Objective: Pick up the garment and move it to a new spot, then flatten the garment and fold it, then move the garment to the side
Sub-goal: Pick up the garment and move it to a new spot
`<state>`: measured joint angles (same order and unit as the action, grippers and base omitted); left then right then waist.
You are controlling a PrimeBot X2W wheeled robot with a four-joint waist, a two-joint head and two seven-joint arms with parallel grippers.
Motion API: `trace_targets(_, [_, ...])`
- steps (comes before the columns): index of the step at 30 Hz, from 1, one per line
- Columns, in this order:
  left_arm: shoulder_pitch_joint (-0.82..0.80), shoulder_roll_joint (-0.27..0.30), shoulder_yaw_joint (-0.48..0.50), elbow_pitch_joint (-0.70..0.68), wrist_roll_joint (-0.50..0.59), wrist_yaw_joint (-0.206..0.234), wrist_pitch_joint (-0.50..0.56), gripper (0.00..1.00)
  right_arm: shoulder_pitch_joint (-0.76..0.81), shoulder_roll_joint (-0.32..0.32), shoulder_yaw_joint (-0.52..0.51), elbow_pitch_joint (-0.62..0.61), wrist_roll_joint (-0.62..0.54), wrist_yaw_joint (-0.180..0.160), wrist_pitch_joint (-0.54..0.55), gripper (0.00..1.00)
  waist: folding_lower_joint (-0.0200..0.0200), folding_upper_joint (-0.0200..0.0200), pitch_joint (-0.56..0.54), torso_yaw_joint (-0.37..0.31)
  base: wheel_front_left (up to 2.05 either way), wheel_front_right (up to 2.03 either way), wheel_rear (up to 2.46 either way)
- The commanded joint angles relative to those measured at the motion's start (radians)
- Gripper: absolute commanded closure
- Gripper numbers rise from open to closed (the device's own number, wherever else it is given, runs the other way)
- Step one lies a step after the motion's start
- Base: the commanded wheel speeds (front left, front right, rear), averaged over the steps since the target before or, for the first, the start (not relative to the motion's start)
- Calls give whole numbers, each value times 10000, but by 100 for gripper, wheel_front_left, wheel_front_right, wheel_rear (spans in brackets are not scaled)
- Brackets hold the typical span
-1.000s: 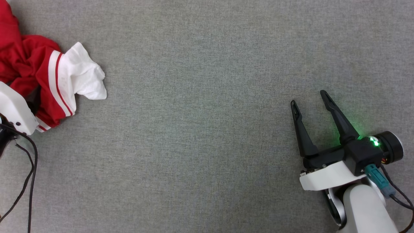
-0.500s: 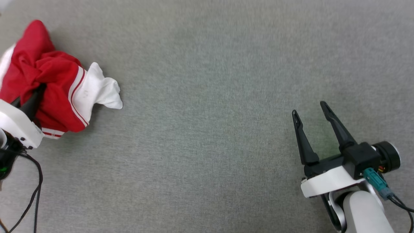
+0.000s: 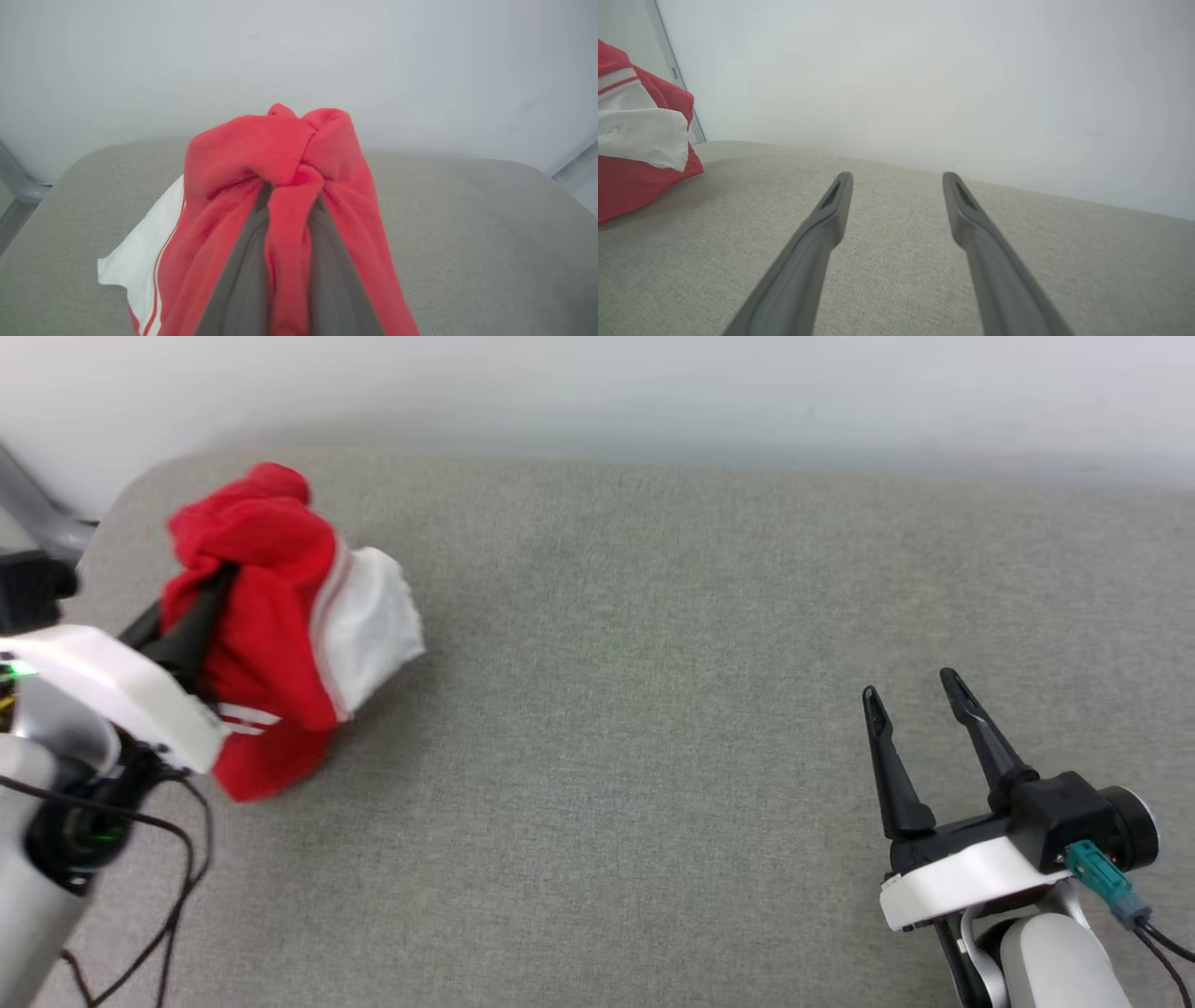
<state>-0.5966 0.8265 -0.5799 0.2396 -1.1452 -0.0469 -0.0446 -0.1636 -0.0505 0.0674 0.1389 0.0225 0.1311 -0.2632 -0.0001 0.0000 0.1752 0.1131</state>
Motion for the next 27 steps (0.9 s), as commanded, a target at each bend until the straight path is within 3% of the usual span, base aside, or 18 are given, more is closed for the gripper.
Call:
trace_targets(1, [122,-163,-75,-370,95,202,49,100,86,6,-28,28,70,-7,-24,0,1,0,-233,-137,0,0,0])
trace_targets(6, [125,-763,-437,-1559,365,1139,211,100,143,6,-188,34,210,-7,-24,0,1,0,-446,-457,0,0,0])
trace_targets(12, [-331,-1714,-922,-2003,839,1765,243,100,67,3,-406,-66,325,-7,-24,0,1,0,-385,-1024,0,0,0])
trace_targets(20, [-1255,-3415,-1757,-1062,1686,2138,-87,100,-162,7,-1018,-253,621,-7,-24,0,1,0,-89,-1938,0,0,0])
trace_targets(27, [-1439,-4885,-2836,562,2496,2145,-466,100,-341,6,-1685,-439,896,-7,-24,0,1,0,303,-2601,0,0,0])
